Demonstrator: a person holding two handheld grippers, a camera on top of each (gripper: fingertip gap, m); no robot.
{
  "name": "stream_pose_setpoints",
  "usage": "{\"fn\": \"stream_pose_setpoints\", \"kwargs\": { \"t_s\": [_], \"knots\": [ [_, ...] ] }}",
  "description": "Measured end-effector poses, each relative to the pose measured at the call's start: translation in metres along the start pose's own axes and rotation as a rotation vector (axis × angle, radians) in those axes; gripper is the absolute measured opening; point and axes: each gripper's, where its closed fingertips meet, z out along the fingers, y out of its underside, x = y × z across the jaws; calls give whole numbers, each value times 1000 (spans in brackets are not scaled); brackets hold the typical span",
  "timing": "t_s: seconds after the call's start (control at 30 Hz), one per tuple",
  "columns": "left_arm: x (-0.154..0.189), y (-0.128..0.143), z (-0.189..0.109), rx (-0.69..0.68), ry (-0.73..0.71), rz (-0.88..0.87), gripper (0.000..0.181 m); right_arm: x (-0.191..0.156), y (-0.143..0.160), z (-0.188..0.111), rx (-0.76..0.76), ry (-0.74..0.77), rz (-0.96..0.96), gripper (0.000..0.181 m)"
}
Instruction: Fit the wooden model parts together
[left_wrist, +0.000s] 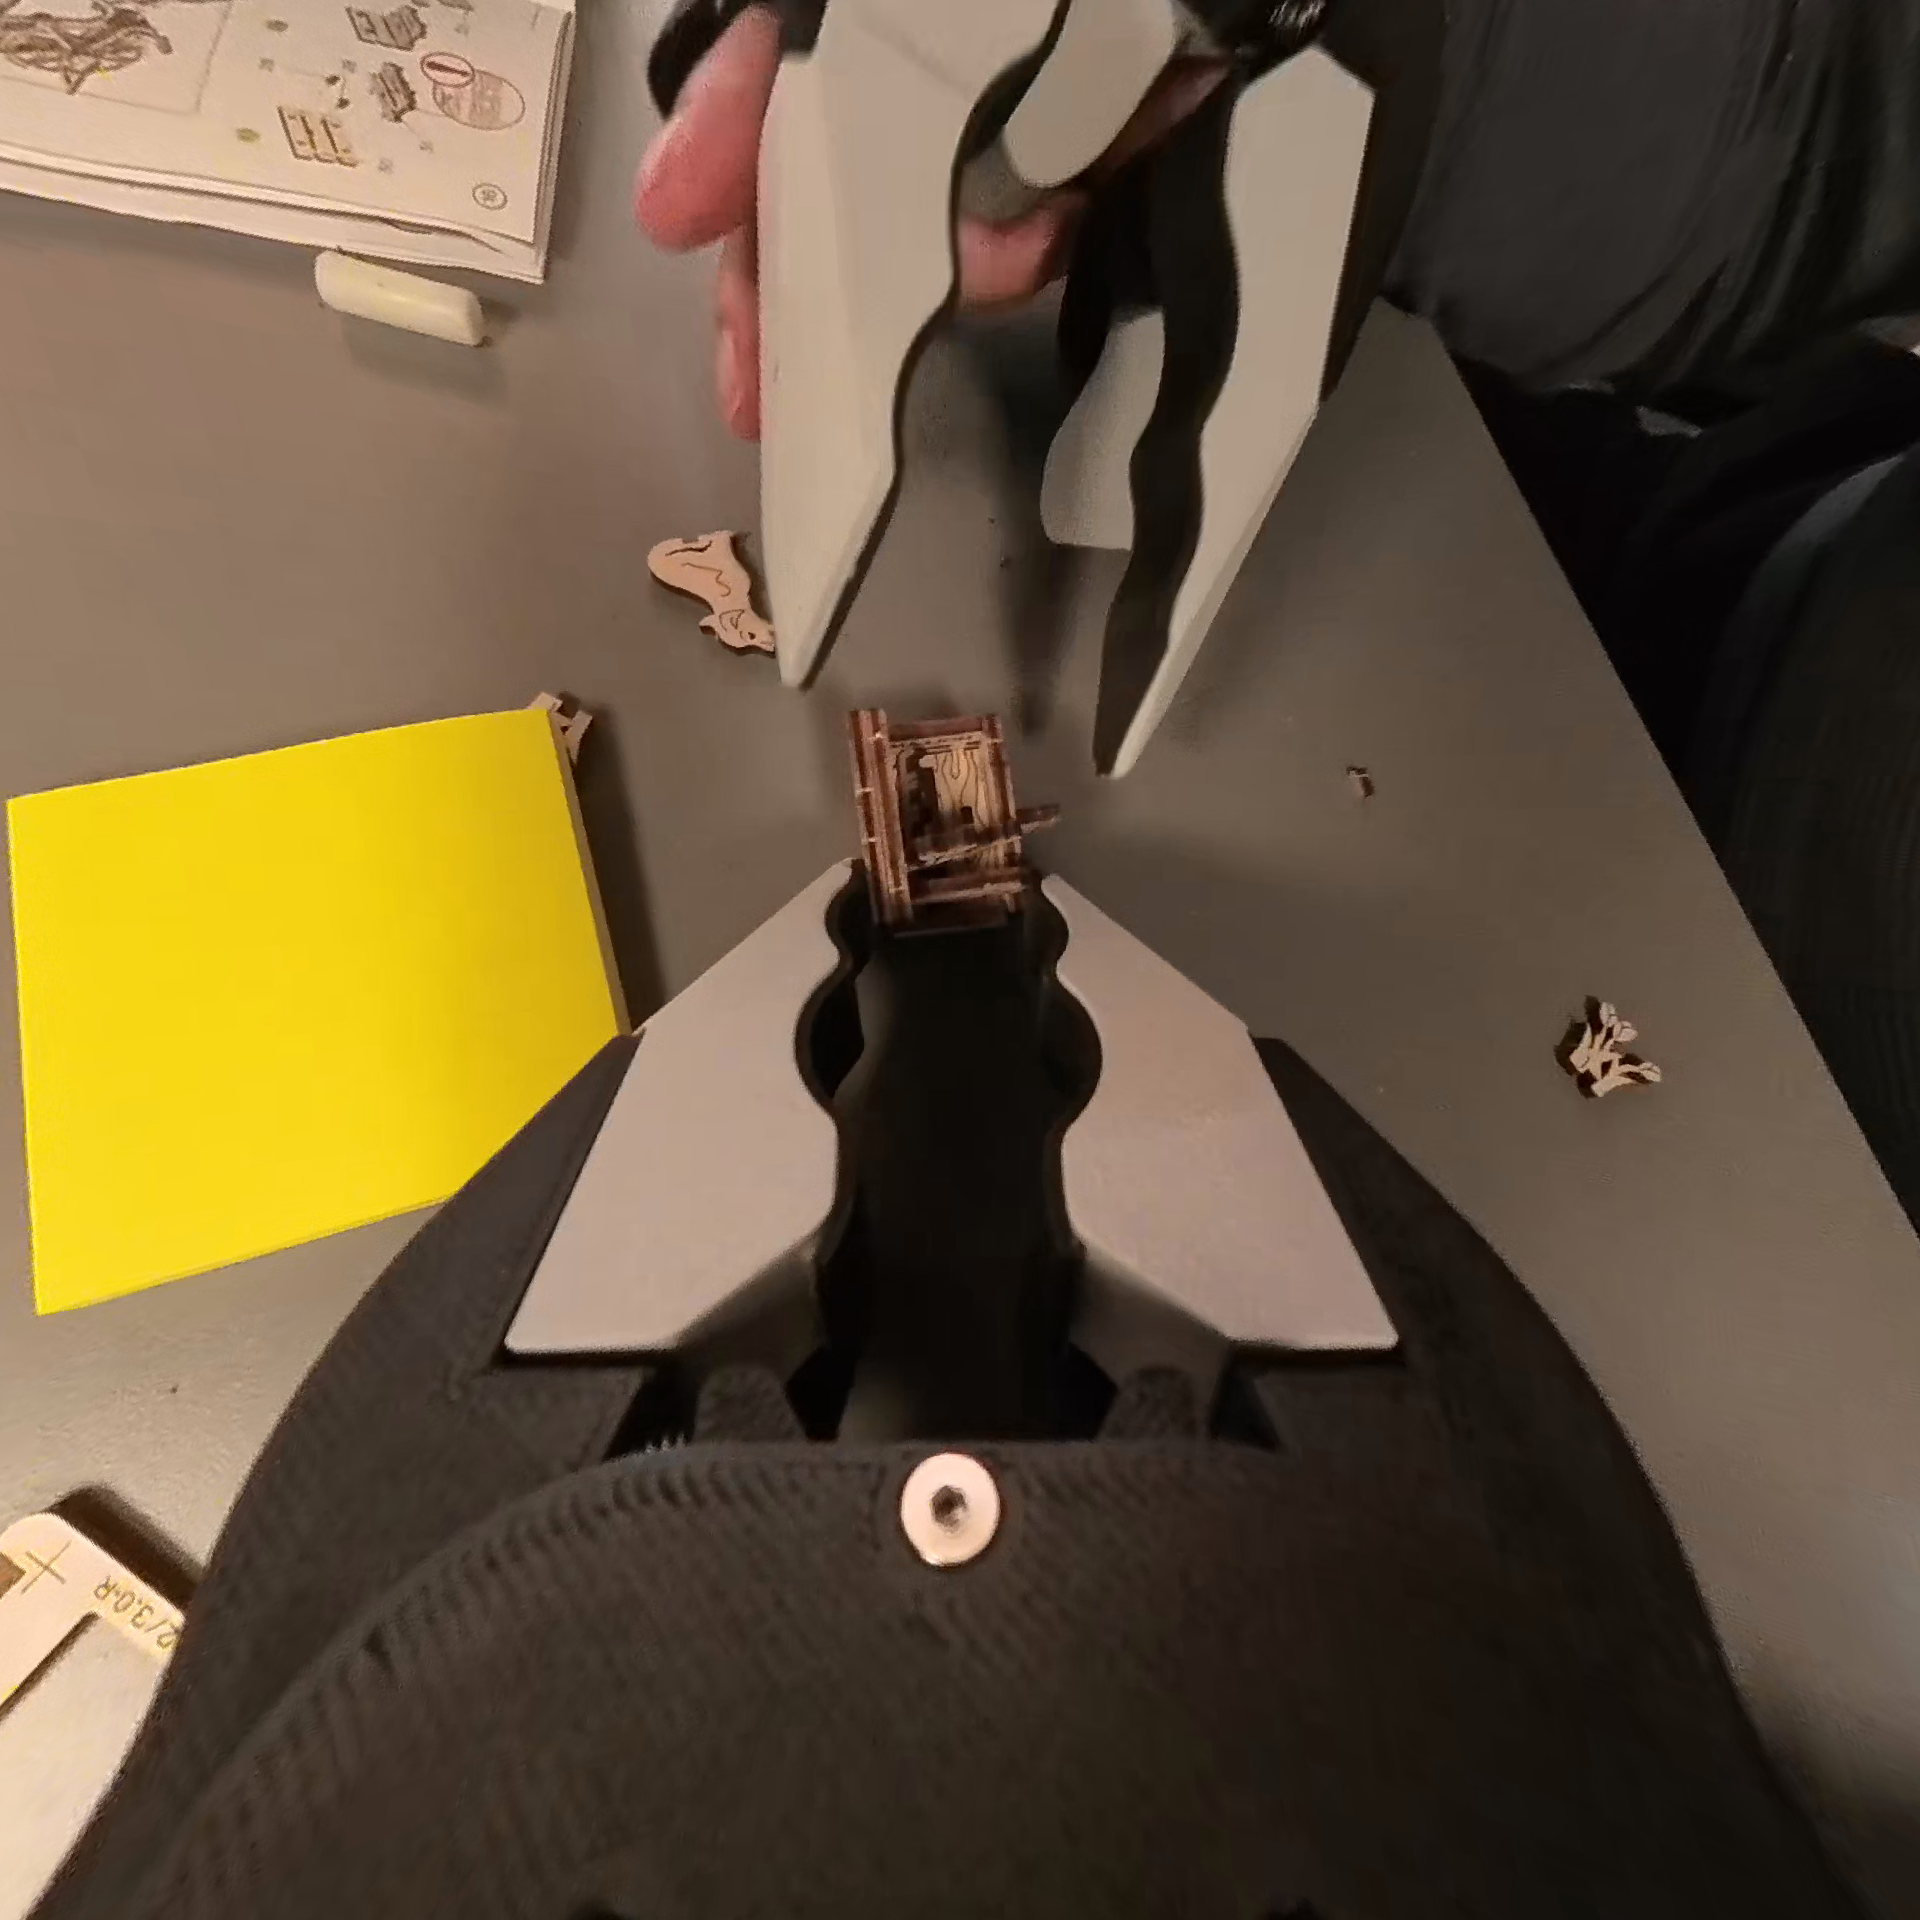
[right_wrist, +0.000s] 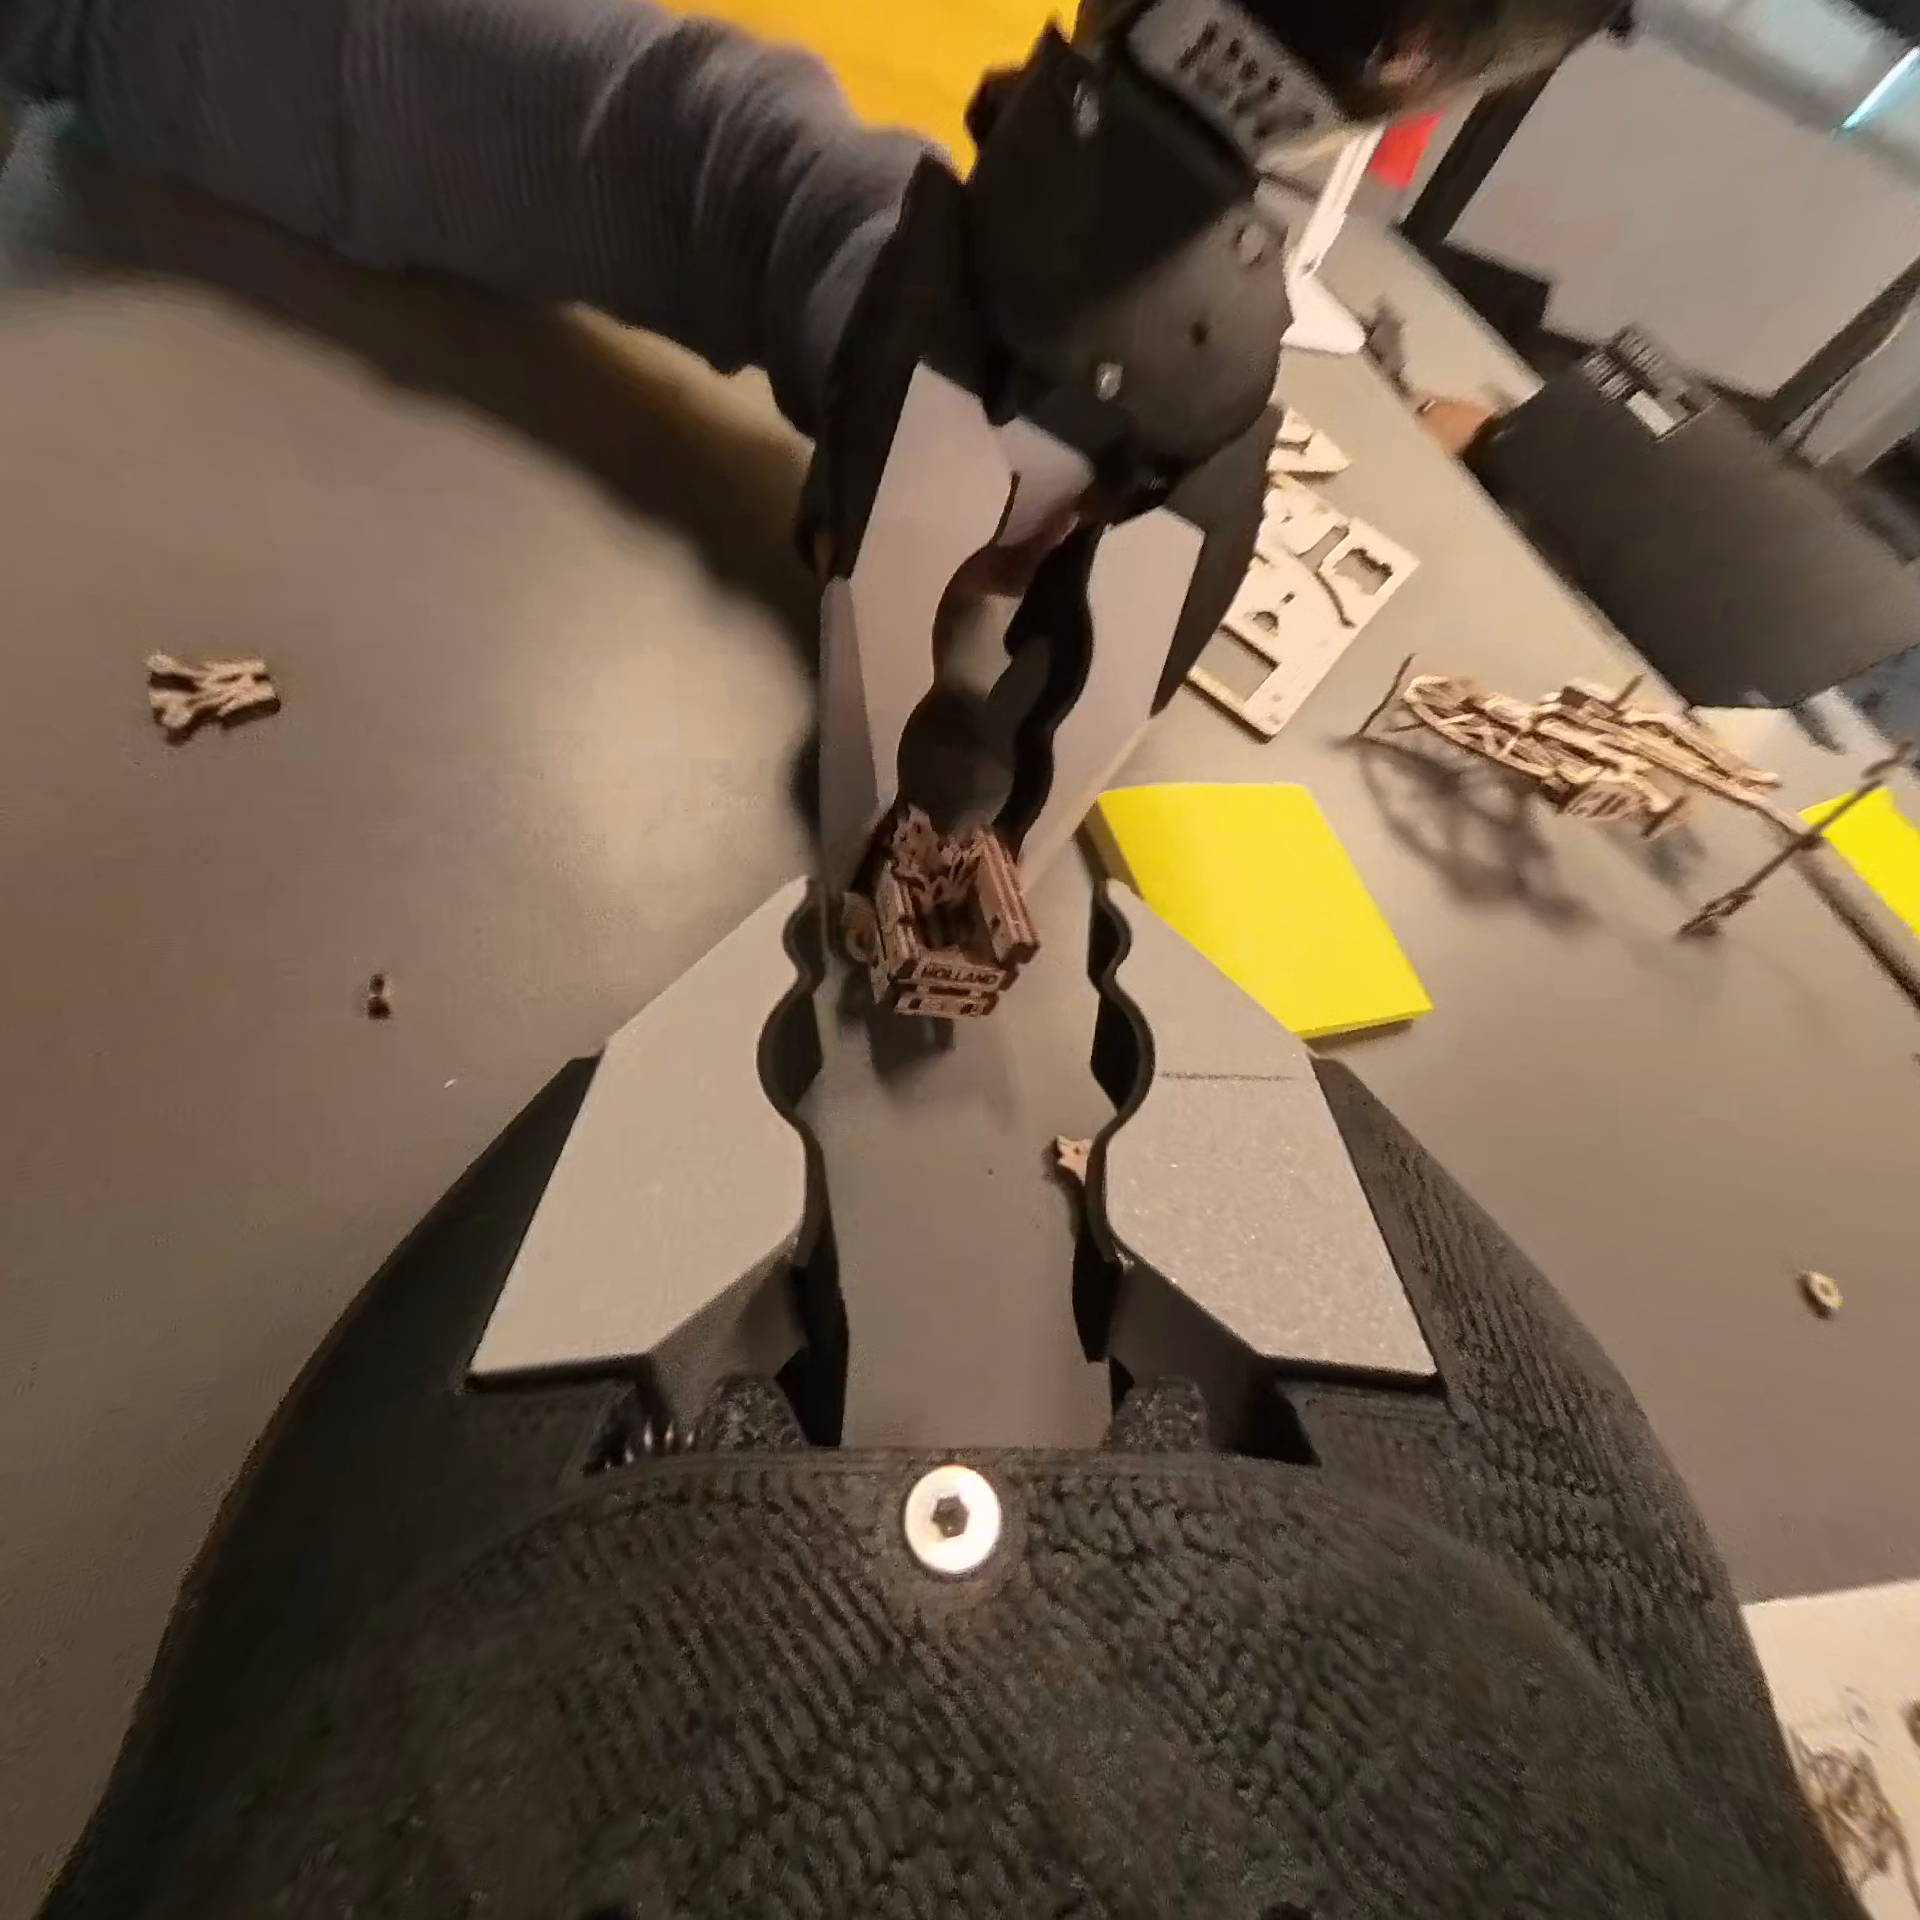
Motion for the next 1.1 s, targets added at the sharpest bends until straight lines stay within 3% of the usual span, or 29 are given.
{"fn": "stream_pose_setpoints", "kwargs": {
  "t_s": [0.17,0.5,0.73,1.1],
  "knots": [
    [0,-1,1,1,-5,10,28,1,19,8,-125,-25,-11,39],
    [0,-2,3,11,-43,41,34,1,29,7,-182,-61,82,31],
    [-3,-5,7,13,-95,51,39,3,29,7,-186,-44,87,30],
    [-9,-3,5,12,-189,30,29,5,27,5,-166,-10,62,29]
  ]
}}
